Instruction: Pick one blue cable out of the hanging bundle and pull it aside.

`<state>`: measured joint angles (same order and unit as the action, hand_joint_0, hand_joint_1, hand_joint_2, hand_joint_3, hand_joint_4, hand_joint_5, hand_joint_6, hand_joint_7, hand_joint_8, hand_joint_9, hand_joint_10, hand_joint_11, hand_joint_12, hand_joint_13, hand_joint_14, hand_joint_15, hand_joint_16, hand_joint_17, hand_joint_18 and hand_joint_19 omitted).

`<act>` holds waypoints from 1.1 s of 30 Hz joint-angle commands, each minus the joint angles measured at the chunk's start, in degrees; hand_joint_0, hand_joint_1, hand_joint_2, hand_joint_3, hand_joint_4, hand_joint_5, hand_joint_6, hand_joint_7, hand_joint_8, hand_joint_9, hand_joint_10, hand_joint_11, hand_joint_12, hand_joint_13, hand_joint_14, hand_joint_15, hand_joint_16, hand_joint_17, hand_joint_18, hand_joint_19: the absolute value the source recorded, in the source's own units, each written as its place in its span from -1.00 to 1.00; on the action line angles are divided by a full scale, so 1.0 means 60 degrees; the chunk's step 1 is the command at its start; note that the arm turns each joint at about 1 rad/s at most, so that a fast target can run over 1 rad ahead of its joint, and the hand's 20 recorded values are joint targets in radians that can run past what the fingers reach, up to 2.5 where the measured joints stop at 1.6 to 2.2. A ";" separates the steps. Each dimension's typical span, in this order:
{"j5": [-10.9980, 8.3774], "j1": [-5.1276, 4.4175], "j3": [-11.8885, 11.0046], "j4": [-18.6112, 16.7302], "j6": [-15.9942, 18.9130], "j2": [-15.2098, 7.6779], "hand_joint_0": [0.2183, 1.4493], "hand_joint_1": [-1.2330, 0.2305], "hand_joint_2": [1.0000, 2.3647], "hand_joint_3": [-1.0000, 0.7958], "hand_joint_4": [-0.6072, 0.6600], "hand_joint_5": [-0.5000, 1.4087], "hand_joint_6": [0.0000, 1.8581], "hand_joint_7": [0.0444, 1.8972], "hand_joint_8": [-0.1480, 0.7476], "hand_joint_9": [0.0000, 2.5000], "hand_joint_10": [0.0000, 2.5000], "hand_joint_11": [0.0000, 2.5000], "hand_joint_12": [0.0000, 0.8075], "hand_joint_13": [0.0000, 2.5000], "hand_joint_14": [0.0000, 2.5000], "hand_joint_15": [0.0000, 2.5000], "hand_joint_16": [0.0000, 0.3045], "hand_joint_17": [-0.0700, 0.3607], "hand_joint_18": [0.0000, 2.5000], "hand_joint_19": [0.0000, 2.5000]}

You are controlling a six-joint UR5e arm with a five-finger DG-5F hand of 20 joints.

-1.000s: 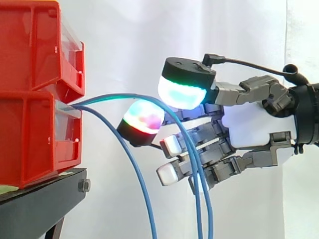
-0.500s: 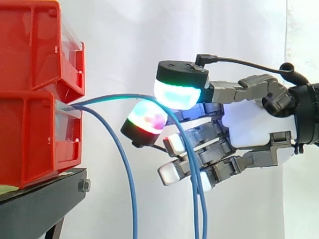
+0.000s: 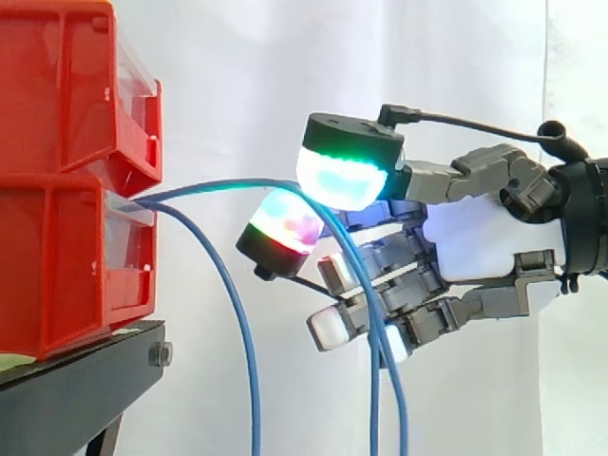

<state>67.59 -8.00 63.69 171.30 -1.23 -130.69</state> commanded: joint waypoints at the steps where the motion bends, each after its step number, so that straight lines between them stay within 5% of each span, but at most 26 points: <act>1: 0.0000 0.0000 0.0005 0.0000 0.0000 0.0000 -0.05 -0.51 -1.00 -0.44 -0.22 -0.67 0.06 -0.05 -0.11 -0.10 -0.99 -0.36 -0.12 -0.23 -0.98 -0.54 -0.70 -0.20 -0.18 -0.50; 10: 0.0000 0.0000 0.0005 -0.0015 0.0000 0.0000 -0.40 -0.57 -1.00 -0.44 -0.04 -0.65 0.06 -0.20 -0.05 -0.08 -0.99 -0.35 -0.09 -0.20 -0.98 -0.50 -0.69 -0.18 -0.18 -0.46; 17: 0.0000 0.0000 -0.0009 -0.0015 0.0000 0.0000 -0.55 -0.35 -1.00 -0.44 0.01 -0.65 0.04 -0.21 0.03 -0.06 -0.99 -0.35 0.00 -0.19 -0.99 -0.49 -0.65 -0.11 -0.18 -0.44; 23: 0.0000 0.0000 -0.0009 -0.0015 0.0000 0.0000 -0.50 -0.17 -1.00 -0.44 0.00 -0.65 0.02 -0.17 0.02 -0.06 -0.99 -0.35 -0.01 -0.20 -0.98 -0.48 -0.65 -0.12 -0.21 -0.42; 33: 0.0000 0.0000 -0.0009 -0.0015 0.0000 0.0000 -0.26 -0.48 -0.98 -0.27 -0.09 -0.65 0.02 -0.16 -0.01 -0.04 -0.98 -0.33 -0.06 -0.17 -0.98 -0.47 -0.68 -0.17 -0.18 -0.43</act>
<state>67.59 -7.99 63.66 171.23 -1.23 -130.66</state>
